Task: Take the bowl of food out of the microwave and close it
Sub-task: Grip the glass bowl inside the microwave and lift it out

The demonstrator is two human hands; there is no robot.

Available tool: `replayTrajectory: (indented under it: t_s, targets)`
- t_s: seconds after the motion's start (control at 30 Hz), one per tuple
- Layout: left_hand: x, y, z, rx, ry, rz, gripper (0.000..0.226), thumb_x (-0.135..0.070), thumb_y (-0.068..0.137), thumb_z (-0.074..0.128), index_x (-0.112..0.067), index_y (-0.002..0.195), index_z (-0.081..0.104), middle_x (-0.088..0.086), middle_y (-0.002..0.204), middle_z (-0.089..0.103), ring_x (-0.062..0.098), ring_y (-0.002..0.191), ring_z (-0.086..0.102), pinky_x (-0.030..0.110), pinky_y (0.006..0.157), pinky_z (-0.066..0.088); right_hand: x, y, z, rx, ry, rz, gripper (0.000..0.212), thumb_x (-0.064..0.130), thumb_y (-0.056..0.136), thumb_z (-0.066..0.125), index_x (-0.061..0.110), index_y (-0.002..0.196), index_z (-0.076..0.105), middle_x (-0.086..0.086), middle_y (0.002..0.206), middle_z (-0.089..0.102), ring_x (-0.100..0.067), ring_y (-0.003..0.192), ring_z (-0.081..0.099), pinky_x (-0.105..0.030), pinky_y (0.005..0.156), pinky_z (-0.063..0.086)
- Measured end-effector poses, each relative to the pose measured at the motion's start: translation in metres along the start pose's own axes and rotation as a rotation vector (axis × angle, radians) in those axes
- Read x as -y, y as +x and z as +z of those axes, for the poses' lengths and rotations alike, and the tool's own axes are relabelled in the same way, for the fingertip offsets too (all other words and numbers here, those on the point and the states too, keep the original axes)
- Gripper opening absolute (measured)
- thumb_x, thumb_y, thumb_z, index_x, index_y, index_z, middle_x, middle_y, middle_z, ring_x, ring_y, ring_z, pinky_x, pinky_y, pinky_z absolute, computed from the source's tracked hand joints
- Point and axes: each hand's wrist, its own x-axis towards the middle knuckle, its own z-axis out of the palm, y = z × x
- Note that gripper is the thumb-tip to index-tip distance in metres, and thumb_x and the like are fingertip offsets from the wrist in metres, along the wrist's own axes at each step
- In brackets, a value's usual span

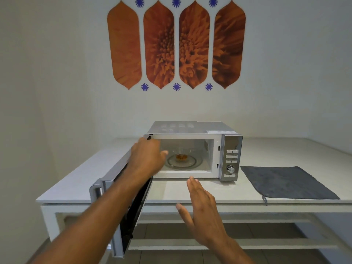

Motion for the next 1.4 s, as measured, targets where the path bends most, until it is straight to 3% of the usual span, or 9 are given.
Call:
replayTrajectory:
  t_s: [0.13, 0.23, 0.4, 1.0, 1.07, 1.13, 1.2, 1.33, 1.4]
  targets:
    - [-0.020, -0.020, 0.046, 0.014, -0.347, -0.017, 0.053, -0.041, 0.101, 0.062, -0.014, 0.146, 0.058, 0.009, 0.147, 0.063, 0.028, 0.136, 0.058, 0.046, 0.113, 0.049, -0.018, 0.018, 0.006, 0.008, 0.037, 0.071, 0.086, 0.077, 0.094, 0.020, 0.029, 0.164, 0.006, 0.008, 0.172, 0.005, -0.011, 0.158, 0.006, -0.031, 0.122, 0.008]
    - [-0.018, -0.013, 0.079, 0.002, -0.390, -0.106, 0.055, -0.040, 0.101, 0.062, -0.016, 0.149, 0.052, 0.009, 0.151, 0.056, 0.029, 0.139, 0.053, 0.048, 0.115, 0.046, -0.035, 0.037, 0.012, 0.002, 0.048, 0.113, 0.094, 0.084, 0.087, 0.010, 0.028, 0.163, 0.009, 0.005, 0.172, 0.011, -0.014, 0.158, 0.013, -0.034, 0.123, 0.013]
    - [-0.030, 0.006, 0.110, -0.079, -0.375, -0.235, 0.058, -0.046, 0.102, 0.057, -0.021, 0.153, 0.048, 0.004, 0.156, 0.053, 0.028, 0.146, 0.046, 0.051, 0.118, 0.041, -0.069, 0.077, 0.021, 0.012, 0.058, 0.190, 0.080, 0.071, 0.098, 0.033, 0.032, 0.163, 0.007, 0.007, 0.172, 0.009, -0.016, 0.158, 0.013, -0.032, 0.119, 0.008]
    - [-0.028, 0.123, 0.221, -0.046, -1.165, -0.600, 0.056, -0.035, 0.107, 0.055, -0.016, 0.159, 0.044, 0.002, 0.164, 0.047, 0.025, 0.152, 0.043, 0.042, 0.122, 0.035, -0.156, 0.222, 0.070, 0.063, 0.642, 0.440, 0.066, 0.042, 0.107, 0.046, 0.017, 0.163, 0.020, -0.004, 0.170, 0.023, -0.025, 0.155, 0.024, -0.044, 0.124, 0.026]
    - [-0.026, 0.141, 0.237, -0.033, -1.173, -0.651, 0.051, -0.038, 0.106, 0.055, -0.014, 0.151, 0.054, 0.004, 0.156, 0.056, 0.028, 0.145, 0.052, 0.042, 0.119, 0.041, -0.164, 0.237, 0.074, 0.086, 0.716, 0.500, 0.064, 0.041, 0.107, 0.045, 0.016, 0.162, 0.022, -0.006, 0.168, 0.027, -0.028, 0.153, 0.027, -0.044, 0.122, 0.028]
    - [-0.025, 0.160, 0.252, -0.032, -1.180, -0.681, 0.036, -0.037, 0.106, 0.053, -0.012, 0.127, 0.068, 0.012, 0.127, 0.072, 0.028, 0.114, 0.067, 0.038, 0.095, 0.053, -0.175, 0.254, 0.079, 0.099, 0.773, 0.541, 0.057, 0.037, 0.109, 0.043, 0.010, 0.157, 0.032, -0.011, 0.159, 0.042, -0.032, 0.145, 0.041, -0.041, 0.114, 0.037]
    - [-0.026, 0.176, 0.264, -0.040, -1.198, -0.716, 0.030, -0.031, 0.108, 0.051, -0.009, 0.120, 0.067, 0.014, 0.103, 0.070, 0.024, 0.089, 0.064, 0.036, 0.077, 0.051, -0.184, 0.271, 0.086, 0.105, 0.820, 0.594, 0.047, 0.032, 0.109, 0.043, 0.008, 0.150, 0.043, -0.018, 0.146, 0.054, -0.036, 0.131, 0.054, -0.044, 0.109, 0.045]
    - [-0.025, 0.204, 0.295, -0.081, -1.207, -0.795, 0.036, -0.021, 0.106, 0.053, -0.008, 0.140, 0.060, 0.021, 0.128, 0.069, 0.026, 0.096, 0.064, 0.038, 0.086, 0.055, -0.200, 0.306, 0.111, 0.092, 0.903, 0.707, 0.049, 0.037, 0.108, 0.043, 0.031, 0.156, 0.038, -0.002, 0.158, 0.044, -0.031, 0.138, 0.048, -0.040, 0.106, 0.039]
    - [-0.025, 0.217, 0.307, -0.109, -1.240, -0.829, 0.036, -0.022, 0.105, 0.056, -0.016, 0.140, 0.062, 0.009, 0.135, 0.067, 0.030, 0.115, 0.061, 0.041, 0.106, 0.049, -0.206, 0.327, 0.127, 0.101, 0.927, 0.729, 0.046, 0.037, 0.107, 0.041, 0.023, 0.150, 0.047, -0.005, 0.154, 0.050, -0.032, 0.133, 0.052, -0.038, 0.099, 0.042]
